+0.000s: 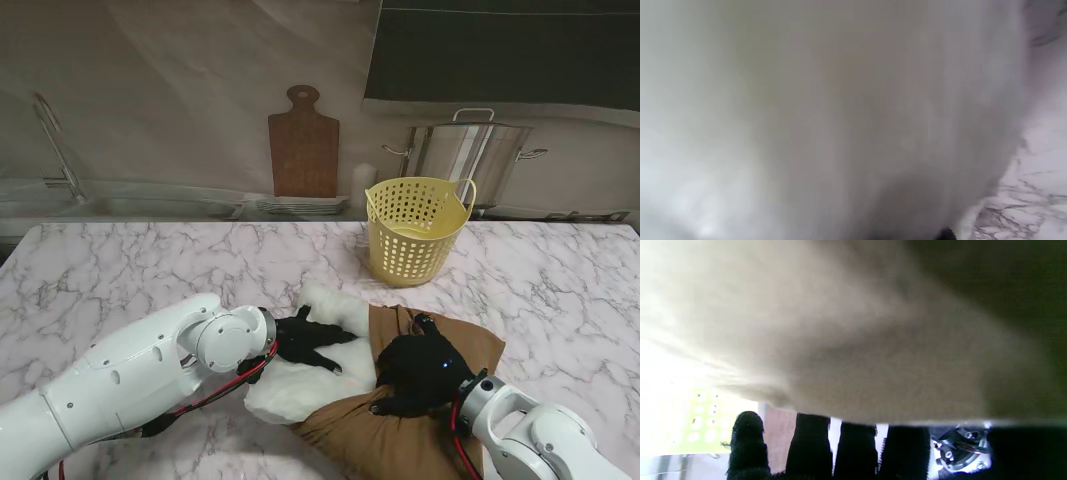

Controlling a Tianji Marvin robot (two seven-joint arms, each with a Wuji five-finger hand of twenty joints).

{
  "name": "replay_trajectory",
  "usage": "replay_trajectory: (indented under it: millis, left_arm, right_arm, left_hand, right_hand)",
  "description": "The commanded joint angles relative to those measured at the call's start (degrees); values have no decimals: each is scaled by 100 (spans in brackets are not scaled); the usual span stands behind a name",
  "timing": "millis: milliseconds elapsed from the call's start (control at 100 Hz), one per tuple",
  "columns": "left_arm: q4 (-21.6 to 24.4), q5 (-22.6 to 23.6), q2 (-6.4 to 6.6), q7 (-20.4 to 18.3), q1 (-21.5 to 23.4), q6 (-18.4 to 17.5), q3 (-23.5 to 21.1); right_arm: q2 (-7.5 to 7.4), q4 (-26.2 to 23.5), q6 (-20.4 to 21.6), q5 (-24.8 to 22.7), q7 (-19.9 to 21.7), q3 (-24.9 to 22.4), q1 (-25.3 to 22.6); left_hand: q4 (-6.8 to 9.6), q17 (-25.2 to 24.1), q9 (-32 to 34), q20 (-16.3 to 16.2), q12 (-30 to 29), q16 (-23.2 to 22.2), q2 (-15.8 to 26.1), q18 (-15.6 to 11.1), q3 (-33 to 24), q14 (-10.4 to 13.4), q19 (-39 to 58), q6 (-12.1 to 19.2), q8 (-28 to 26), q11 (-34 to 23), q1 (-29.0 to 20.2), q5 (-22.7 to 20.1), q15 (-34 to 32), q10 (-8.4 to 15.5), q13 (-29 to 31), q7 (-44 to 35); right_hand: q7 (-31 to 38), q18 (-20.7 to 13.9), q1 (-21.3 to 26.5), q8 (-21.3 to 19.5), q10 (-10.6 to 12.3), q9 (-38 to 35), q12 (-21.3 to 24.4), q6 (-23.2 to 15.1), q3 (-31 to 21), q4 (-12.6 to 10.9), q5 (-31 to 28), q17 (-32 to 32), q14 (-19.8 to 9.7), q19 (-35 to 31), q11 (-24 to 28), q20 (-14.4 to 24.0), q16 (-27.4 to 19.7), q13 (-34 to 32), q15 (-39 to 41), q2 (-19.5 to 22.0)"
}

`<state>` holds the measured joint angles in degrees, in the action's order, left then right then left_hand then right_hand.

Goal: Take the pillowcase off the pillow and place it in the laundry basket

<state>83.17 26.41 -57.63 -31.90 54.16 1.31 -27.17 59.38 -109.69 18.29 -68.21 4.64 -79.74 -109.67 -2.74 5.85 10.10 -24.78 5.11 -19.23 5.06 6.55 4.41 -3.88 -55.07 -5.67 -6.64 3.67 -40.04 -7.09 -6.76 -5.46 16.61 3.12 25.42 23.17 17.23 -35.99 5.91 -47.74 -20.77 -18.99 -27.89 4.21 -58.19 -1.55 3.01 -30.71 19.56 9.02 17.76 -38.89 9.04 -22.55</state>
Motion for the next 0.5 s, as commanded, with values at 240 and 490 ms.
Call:
replay_trajectory:
  millis: [240, 490]
  left_arm:
    - [-510, 235, 161, -380, 292, 165, 91]
    - [-549, 267, 191, -447, 257, 181, 120]
  right_arm:
    - [-4, -25, -148, 38, -86, -460, -513]
    - [-1, -195, -245, -62, 186, -769, -776]
  left_hand:
    - [95, -24, 90, -120, 98, 69, 27, 72, -199, -845, 8503, -611, -150, -281, -276, -58, -138, -630, 374, -169]
    - [97, -17, 81, -132, 97, 68, 16, 61, -202, -835, 8501, -618, -136, -279, -281, -59, -140, -640, 374, -166]
  right_hand:
    - [4754, 380, 386, -1217, -146, -2148, -1184, 792, -153, -12, -1814, -683, -265, -706, 1617, 277, 1330, -1921, 1634, -258]
    - [5444, 286, 505, -1221, -230, -2528, -1342, 1055, -269, -38, -1889, -1065, -253, -1359, 1833, 773, 1576, -2315, 2101, -298]
